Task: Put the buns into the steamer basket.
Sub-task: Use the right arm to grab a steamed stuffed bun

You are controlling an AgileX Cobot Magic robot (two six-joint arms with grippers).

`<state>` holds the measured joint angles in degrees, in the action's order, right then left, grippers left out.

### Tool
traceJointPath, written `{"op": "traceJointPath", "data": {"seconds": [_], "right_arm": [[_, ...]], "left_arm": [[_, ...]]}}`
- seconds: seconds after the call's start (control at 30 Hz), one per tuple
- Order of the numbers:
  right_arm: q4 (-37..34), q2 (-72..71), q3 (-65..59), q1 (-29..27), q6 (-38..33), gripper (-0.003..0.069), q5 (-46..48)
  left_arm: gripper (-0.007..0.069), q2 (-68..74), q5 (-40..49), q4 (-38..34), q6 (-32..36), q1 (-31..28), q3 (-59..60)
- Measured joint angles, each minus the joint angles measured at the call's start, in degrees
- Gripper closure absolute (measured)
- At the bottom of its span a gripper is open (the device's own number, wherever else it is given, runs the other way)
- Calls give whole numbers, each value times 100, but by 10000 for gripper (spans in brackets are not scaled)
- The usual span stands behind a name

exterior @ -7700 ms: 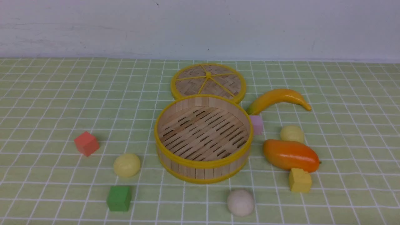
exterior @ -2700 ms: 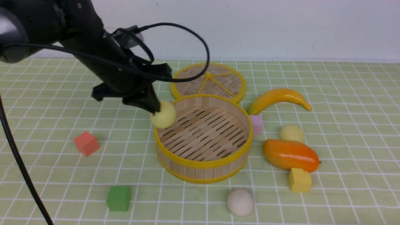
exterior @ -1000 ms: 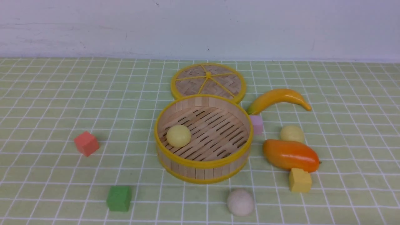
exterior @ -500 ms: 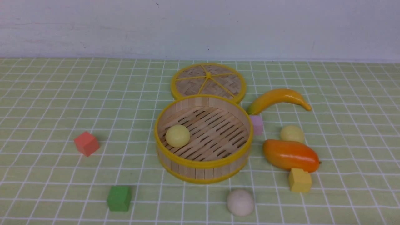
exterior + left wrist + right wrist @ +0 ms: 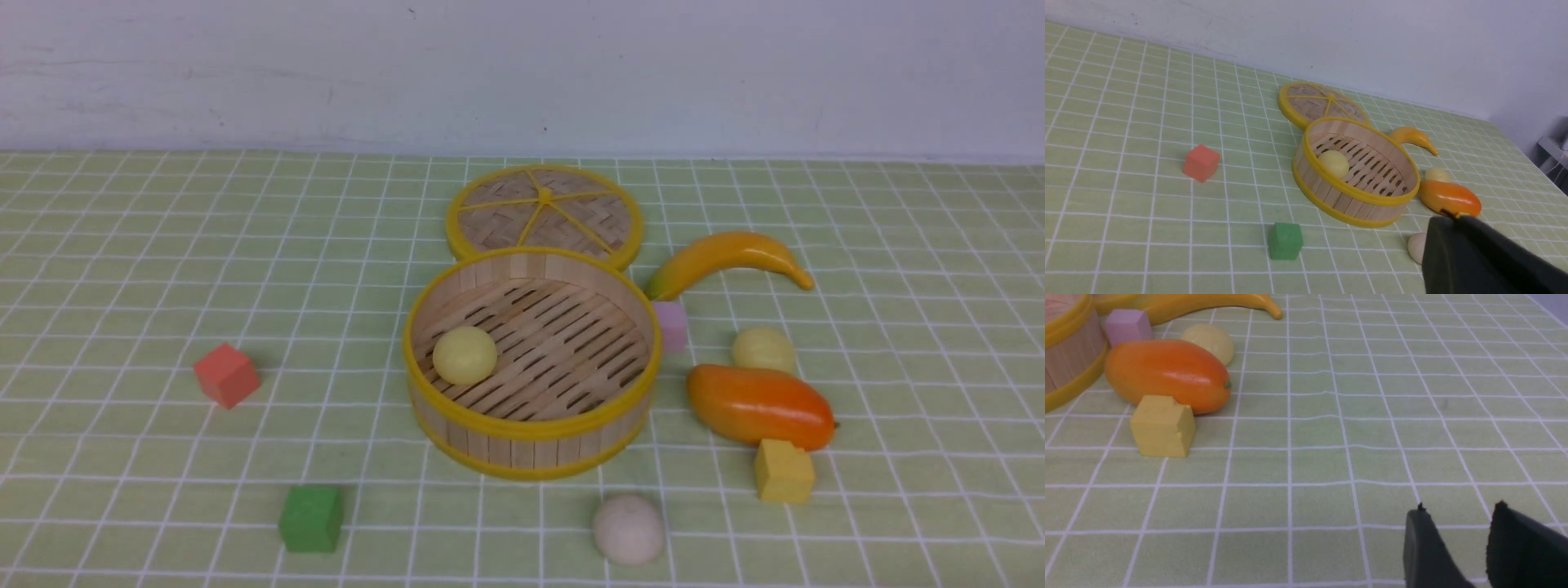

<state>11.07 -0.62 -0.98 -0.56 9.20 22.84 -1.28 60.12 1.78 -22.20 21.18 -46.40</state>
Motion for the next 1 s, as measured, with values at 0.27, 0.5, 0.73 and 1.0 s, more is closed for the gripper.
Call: {"op": "traceJointPath", "data": {"seconds": [0.27,0.5,0.73,1.0], "right_arm": [[0,0,0,0,0,419,0],[0,0,0,0,0,419,-6],[0,0,0,0,0,419,-6],[0,0,0,0,0,419,-6]], "left_arm": [[638,0,-656,96,0,-311,340],[638,0,-2683,342,95,-1251,1873],[638,6,-3765,38,127,-1694,3612],[638,17,-3770,-515,127,-1694,4688]]}}
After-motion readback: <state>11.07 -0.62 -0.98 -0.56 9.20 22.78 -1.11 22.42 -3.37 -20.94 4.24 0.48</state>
